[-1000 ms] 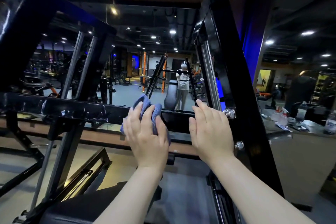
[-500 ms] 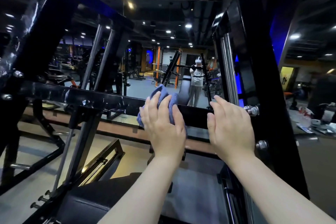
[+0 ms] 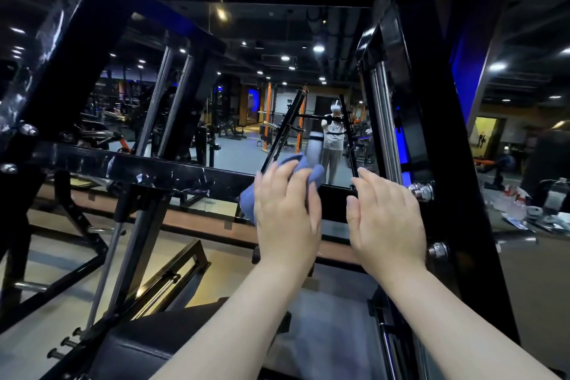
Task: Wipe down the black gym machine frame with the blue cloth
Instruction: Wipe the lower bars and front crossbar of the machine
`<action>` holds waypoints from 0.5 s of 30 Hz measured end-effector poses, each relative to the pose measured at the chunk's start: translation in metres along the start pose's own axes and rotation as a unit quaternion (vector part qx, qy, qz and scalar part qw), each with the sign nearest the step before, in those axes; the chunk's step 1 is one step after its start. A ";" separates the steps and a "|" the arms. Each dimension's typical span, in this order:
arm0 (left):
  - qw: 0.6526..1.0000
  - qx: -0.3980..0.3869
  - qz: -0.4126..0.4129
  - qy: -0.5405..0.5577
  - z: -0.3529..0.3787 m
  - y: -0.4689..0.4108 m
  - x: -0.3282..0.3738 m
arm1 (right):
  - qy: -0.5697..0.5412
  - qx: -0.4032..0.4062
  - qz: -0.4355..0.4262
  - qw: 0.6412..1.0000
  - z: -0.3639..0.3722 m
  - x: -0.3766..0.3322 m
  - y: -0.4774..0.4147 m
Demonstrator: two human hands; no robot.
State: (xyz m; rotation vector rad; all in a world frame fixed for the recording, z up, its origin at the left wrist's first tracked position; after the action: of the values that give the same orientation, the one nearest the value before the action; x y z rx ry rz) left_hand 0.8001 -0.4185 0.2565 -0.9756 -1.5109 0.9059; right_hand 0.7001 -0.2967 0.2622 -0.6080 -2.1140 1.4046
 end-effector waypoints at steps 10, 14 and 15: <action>0.994 0.024 0.105 -0.026 -0.002 0.034 -0.006 | -0.001 0.000 0.007 1.000 0.001 0.002 0.004; 0.997 -0.019 0.076 -0.023 -0.007 -0.016 -0.005 | -0.004 -0.006 0.011 1.000 0.001 0.002 0.002; 0.999 -0.024 0.035 -0.013 -0.010 -0.029 -0.011 | -0.004 -0.008 0.012 1.000 0.001 0.002 0.002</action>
State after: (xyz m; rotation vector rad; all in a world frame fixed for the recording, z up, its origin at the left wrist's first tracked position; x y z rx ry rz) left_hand 0.8077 -0.4388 0.2804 -1.0619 -1.5352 0.9389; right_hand 0.6985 -0.2953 0.2608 -0.6363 -2.1322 1.4076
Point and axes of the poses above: each hand's wrist, its own y-axis away from the middle knuckle, its own z-axis out of the palm, x = y × z, the point moved 9 cm from there along -y, towards the middle knuckle, and after that the axes turned 1 degree about -y, right-handed, at the moved point
